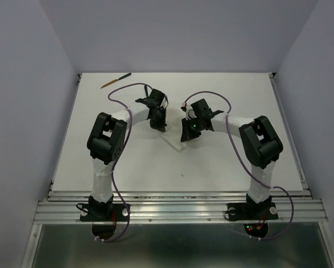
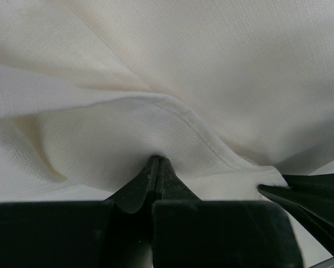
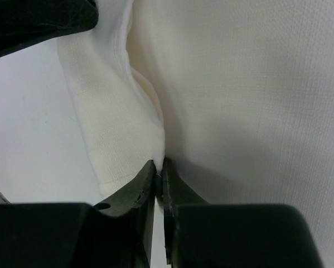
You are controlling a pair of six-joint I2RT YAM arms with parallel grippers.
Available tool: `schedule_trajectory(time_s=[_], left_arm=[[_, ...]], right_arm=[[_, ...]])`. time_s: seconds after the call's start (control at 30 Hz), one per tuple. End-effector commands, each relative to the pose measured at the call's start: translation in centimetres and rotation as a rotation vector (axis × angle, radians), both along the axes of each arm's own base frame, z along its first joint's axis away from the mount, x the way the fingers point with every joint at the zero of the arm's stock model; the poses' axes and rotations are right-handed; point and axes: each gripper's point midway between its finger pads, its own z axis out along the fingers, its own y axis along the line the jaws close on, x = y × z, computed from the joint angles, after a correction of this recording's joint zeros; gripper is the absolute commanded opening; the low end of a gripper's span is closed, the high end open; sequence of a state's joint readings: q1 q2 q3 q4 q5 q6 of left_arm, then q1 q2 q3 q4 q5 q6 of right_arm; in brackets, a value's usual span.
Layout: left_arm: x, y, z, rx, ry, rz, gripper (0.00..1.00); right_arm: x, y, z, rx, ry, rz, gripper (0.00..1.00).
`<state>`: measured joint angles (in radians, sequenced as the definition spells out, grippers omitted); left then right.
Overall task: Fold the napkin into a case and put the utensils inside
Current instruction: Smooth out the 2/3-rectangle-folded napkin at the center of the board.
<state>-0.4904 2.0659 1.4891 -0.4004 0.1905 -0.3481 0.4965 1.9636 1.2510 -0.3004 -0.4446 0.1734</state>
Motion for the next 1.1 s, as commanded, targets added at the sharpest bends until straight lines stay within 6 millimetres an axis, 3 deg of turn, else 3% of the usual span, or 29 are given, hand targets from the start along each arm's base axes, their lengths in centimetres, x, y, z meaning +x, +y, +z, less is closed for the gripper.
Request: schedule_trajectory(time_s=[0.0, 0.03, 0.07, 0.13, 0.2, 0.27, 0.37, 0.4, 0.43, 0.5, 0.7, 0.8, 1.07], left_arm=[[-0.3, -0.1, -0.4, 0.002, 0.01, -0.023, 0.0], [-0.5, 0.0, -0.5, 0.005, 0.013, -0.026, 0.0], [-0.7, 0.2, -0.8, 0.012, 0.021, -0.025, 0.0], [-1.0, 0.4, -1.2, 0.016, 0.03, -0.024, 0.0], [-1.1, 0.4, -1.3, 0.016, 0.033, -0.023, 0.0], [-1.1, 0.3, -1.4, 0.015, 0.036, -0.025, 0.0], [-1.1, 0.3, -1.2, 0.013, 0.031, -0.027, 0.0], [-1.1, 0.3, -1.1, 0.013, 0.031, -0.027, 0.0], [-1.0, 0.3, -1.1, 0.012, 0.03, -0.027, 0.0], [-1.1, 0.3, -1.0, 0.013, 0.029, -0.03, 0.0], [-1.2, 0.4, -0.8, 0.016, 0.027, -0.03, 0.0], [-1.2, 0.4, -0.8, 0.014, 0.026, -0.03, 0.0], [-1.2, 0.4, -0.9, 0.013, 0.026, -0.034, 0.0]], right_arm=[[0.8, -1.8, 0.9, -0.061, -0.058, -0.078, 0.14], [1.2, -2.2, 1.4, -0.075, -0.086, -0.101, 0.35], [1.4, -2.4, 2.0, -0.072, -0.106, -0.116, 0.48], [2.0, -2.8, 4.1, -0.046, -0.173, -0.193, 0.67], [2.6, -2.6, 7.0, 0.028, -0.239, -0.257, 0.7], [2.3, -2.4, 7.6, 0.058, -0.265, -0.29, 0.71], [1.4, -1.1, 8.6, 0.077, -0.286, -0.317, 0.52], [1.3, -0.7, 8.6, 0.074, -0.288, -0.315, 0.4], [1.2, -0.3, 8.0, 0.067, -0.275, -0.311, 0.19], [0.7, 1.4, 7.2, 0.069, -0.25, -0.276, 0.02], [0.3, 5.4, 6.8, 0.138, -0.2, -0.201, 0.01], [0.0, 6.7, 5.5, 0.154, -0.157, -0.177, 0.01], [1.1, 7.6, 2.9, 0.16, -0.12, -0.215, 0.01]])
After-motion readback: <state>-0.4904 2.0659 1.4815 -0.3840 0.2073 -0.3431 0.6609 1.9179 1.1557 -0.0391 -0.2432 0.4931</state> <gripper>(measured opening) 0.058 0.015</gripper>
